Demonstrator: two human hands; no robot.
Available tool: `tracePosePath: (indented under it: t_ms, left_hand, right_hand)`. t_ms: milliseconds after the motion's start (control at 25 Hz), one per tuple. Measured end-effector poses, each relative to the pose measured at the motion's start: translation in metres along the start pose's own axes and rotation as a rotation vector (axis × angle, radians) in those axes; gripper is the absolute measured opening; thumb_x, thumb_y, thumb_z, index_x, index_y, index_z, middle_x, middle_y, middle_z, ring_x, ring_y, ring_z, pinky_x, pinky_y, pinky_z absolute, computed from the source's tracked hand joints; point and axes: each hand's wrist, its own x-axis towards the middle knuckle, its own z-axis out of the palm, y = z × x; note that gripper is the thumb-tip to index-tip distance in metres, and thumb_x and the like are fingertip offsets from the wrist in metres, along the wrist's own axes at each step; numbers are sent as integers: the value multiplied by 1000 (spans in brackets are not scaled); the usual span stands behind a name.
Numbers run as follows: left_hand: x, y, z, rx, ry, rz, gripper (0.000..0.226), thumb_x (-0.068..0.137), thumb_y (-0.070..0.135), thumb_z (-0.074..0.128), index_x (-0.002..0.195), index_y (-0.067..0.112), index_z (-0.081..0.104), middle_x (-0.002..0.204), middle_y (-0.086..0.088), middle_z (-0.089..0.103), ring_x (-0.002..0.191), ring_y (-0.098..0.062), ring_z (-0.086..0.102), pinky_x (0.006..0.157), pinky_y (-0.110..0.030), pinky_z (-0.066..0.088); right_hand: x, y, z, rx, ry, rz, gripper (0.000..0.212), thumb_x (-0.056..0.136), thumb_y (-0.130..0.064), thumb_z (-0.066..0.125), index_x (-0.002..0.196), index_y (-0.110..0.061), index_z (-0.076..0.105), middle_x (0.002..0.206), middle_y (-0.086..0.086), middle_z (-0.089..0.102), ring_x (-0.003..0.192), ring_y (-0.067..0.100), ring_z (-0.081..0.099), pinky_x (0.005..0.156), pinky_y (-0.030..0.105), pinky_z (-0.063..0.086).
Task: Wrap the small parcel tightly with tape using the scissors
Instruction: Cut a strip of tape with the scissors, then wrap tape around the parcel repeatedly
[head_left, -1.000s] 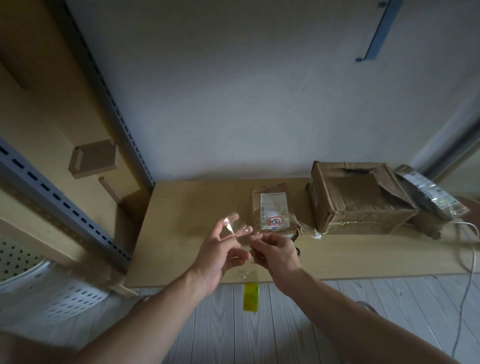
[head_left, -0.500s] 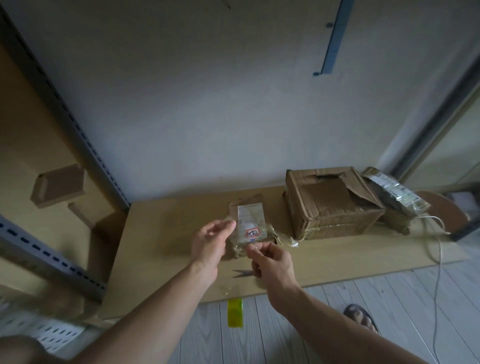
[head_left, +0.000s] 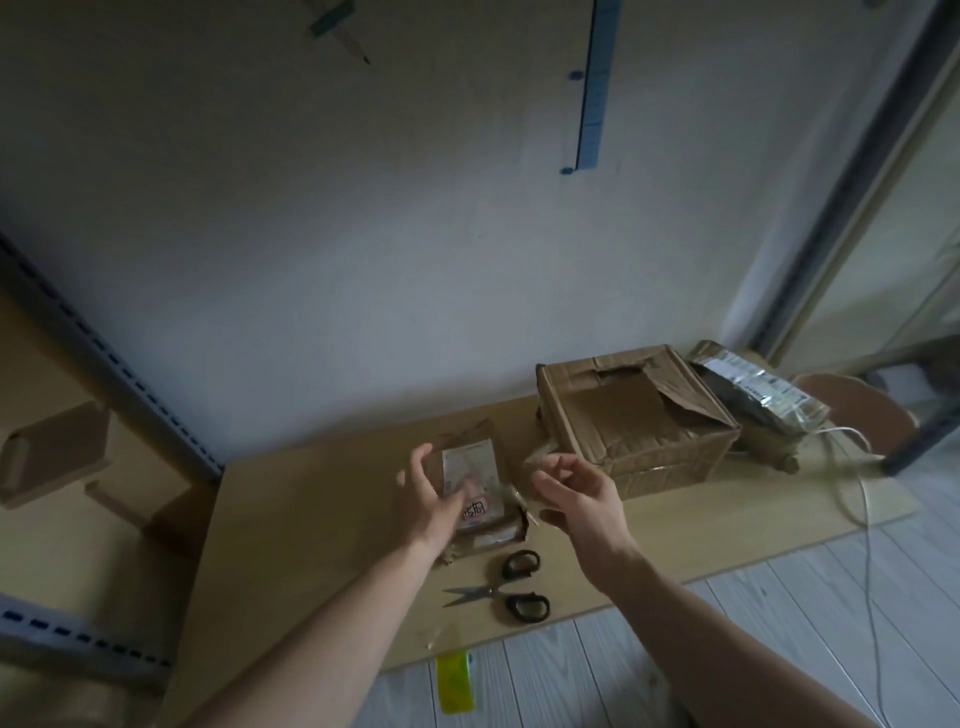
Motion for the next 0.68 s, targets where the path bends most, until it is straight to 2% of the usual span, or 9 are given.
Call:
tracePosePath:
  t_ms: [40, 120, 200, 320, 400, 480, 560, 640, 680]
  left_hand:
    - [-6, 5, 4, -24, -56, -45, 97, 66, 49, 84, 144, 32, 29, 141, -11, 36, 126, -28, 43, 102, -45, 40]
    - [-16, 15, 10, -198, -129, -124, 103, 82, 19, 80, 155, 21, 7, 146, -13, 36, 127, -28, 44, 90, -32, 46]
    - [-12, 10, 15, -227, -127, -111, 96, 87, -1, 71, 156, 10, 6, 141, -14, 45, 117, -24, 48, 77, -21, 45]
    - [-10, 3, 17, -221, -60, -143, 88, 89, -5, 65, 156, 8, 9, 147, -21, 44, 122, -26, 49, 89, -26, 43]
    - [-16, 6, 12, -203, -90, -147, 86, 95, 5, 62, 157, 12, 3, 155, -17, 36, 135, -30, 43, 101, -35, 39]
    - [-22, 4, 9, -173, -133, -141, 83, 99, 19, 56, 157, 20, -3, 162, -12, 26, 144, -32, 34, 113, -44, 30]
    - [-24, 2, 5, -206, -110, -149, 80, 101, 29, 52, 157, 23, -5, 164, -8, 19, 148, -31, 27, 118, -47, 23]
    - [-23, -4, 2, -182, -65, -212, 92, 91, 63, 51, 158, 24, 3, 164, -9, 22, 146, -32, 30, 119, -50, 28]
    - [-23, -8, 0, -169, -74, -256, 102, 80, 80, 45, 157, 21, 15, 160, -11, 31, 142, -33, 38, 113, -52, 37]
  right_hand:
    - [3, 0, 1, -72, -20, -56, 14, 86, -2, 71, 90, -15, 69, 82, 1, 68, 79, 18, 63, 67, 27, 50]
    - [8, 6, 4, -301, -64, -200, 19, 83, -11, 77, 97, -21, 70, 79, -10, 69, 74, 8, 65, 64, 19, 51]
    - [17, 17, 10, -559, -58, -338, 36, 82, -31, 79, 116, -32, 65, 90, -18, 68, 84, 4, 64, 71, 20, 53]
    - [30, 29, 15, -848, -60, -399, 71, 79, -42, 68, 144, -44, 38, 126, -11, 62, 112, 12, 57, 92, 33, 54]
    - [29, 33, 21, -820, -137, -344, 87, 81, -34, 73, 152, -41, 24, 136, -5, 61, 115, 13, 62, 93, 24, 55]
    - [27, 34, 25, -800, -127, -288, 98, 81, -28, 80, 156, -33, 16, 131, -3, 65, 105, 7, 66, 81, 4, 48]
    - [25, 36, 28, -786, -96, -277, 103, 80, -30, 83, 156, -33, 14, 123, -2, 70, 93, 1, 66, 73, -2, 44]
    - [22, 32, 32, -726, -90, -286, 103, 78, -31, 84, 156, -34, 17, 115, -10, 70, 86, -10, 62, 75, -2, 45]
    - [21, 29, 36, -696, -94, -296, 101, 79, -28, 84, 155, -34, 19, 109, -15, 67, 83, -15, 60, 74, -2, 45]
